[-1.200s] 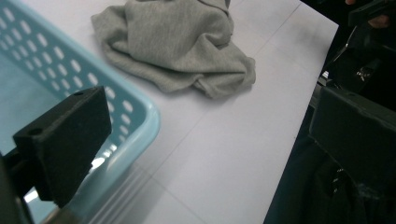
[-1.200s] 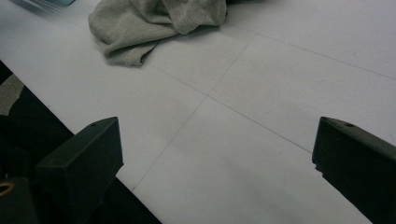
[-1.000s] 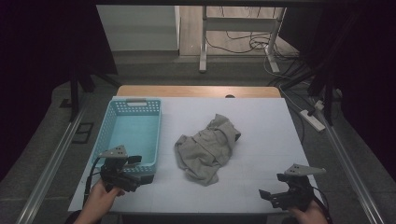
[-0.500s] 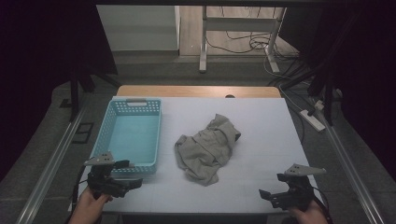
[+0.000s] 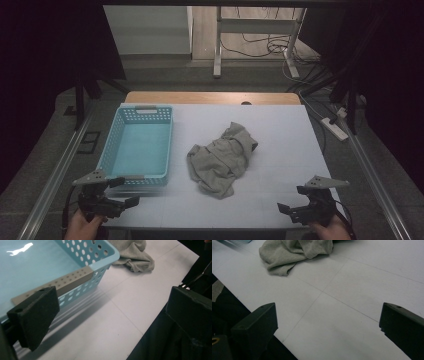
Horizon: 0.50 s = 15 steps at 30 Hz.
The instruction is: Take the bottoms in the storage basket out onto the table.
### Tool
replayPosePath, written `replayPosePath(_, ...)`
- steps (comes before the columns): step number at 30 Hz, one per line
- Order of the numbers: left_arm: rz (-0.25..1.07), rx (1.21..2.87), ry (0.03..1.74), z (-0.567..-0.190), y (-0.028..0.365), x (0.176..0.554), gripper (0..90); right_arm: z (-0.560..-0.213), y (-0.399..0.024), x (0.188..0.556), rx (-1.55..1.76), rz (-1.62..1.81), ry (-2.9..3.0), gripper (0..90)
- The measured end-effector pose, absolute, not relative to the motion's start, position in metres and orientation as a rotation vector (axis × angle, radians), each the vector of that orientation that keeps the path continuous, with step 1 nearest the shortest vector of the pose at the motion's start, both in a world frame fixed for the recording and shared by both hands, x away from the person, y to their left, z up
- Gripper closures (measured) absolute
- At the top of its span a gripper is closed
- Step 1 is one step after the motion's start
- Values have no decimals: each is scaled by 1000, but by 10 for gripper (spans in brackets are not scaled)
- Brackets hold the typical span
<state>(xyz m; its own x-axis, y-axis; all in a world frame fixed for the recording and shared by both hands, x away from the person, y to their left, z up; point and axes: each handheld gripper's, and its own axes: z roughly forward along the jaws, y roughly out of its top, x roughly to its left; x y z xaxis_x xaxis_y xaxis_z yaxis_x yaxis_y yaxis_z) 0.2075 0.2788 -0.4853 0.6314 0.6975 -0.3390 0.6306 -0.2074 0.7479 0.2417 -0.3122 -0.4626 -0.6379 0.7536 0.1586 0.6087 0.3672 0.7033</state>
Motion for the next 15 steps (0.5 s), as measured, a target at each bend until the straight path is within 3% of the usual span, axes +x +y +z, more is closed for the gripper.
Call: replayPosePath(15,114,1905,1118,-485,293,201,0,-462,-312,241,1224,1129,2428,22)
